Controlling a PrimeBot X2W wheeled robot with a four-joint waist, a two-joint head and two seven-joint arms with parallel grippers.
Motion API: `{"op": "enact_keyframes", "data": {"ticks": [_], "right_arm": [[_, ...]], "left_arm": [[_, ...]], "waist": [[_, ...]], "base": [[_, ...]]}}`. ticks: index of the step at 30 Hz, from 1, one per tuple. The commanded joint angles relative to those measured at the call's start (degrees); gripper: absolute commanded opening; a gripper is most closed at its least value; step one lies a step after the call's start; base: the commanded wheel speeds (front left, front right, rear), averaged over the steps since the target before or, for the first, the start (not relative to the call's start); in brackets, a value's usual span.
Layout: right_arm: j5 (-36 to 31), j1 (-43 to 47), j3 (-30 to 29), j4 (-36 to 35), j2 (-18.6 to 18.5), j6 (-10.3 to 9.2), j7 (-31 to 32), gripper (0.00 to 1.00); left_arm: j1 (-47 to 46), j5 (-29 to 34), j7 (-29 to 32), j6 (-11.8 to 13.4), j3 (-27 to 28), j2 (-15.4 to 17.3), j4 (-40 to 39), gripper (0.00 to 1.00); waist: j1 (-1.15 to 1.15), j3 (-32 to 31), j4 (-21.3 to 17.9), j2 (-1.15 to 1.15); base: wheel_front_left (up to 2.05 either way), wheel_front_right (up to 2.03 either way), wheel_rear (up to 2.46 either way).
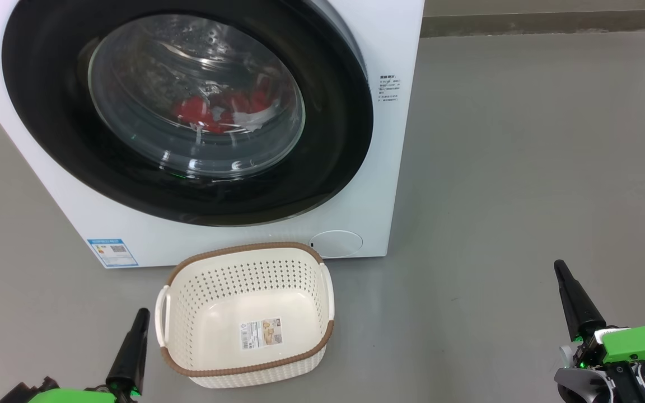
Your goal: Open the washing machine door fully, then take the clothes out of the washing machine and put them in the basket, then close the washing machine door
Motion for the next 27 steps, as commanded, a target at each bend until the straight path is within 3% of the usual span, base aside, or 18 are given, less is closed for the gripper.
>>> {"op": "enact_keyframes", "data": {"ticks": [1, 9, 10, 20, 27], "right_arm": [[0.35, -2.47, 1.08, -1.43, -0.48, 0.03, 0.32, 0.0], [0.35, -2.47, 1.08, -1.43, -0.48, 0.03, 0.32, 0.0], [0.0, 0.0, 0.0, 0.0, 0.0, 0.0, 0.0, 1.0], [-1.16, 1.12, 0.99, 1.31, 0.26, 0.01, -1.22, 1.0], [-6.45, 1.35, 2.21, 1.09, -0.68, 0.01, -2.44, 1.0]], "left_arm": [[-2.38, -0.28, 0.18, -0.39, 2.01, 0.62, -1.2, 0.0], [-2.38, -0.28, 0.18, -0.39, 2.01, 0.62, -1.2, 0.0], [0.0, 0.0, 0.0, 0.0, 0.0, 0.0, 0.0, 1.0], [1.26, 1.87, -1.21, 0.01, -0.28, -0.23, 0.69, 1.0], [1.77, 8.05, -2.41, -0.01, 0.08, -0.19, -0.15, 1.0]], "waist": [[0.0, 0.0, 0.0, 0.0], [0.0, 0.0, 0.0, 0.0], [0.0, 0.0, 0.0, 0.0], [0.13, -0.07, 0.15, 0.0], [0.0, 0.08, 0.28, 0.0]], "base": [[0.0, 0.0, 0.0], [0.0, 0.0, 0.0], [0.0, 0.0, 0.0], [0.0, 0.0, 0.0], [0.0, 0.0, 0.0]]}}
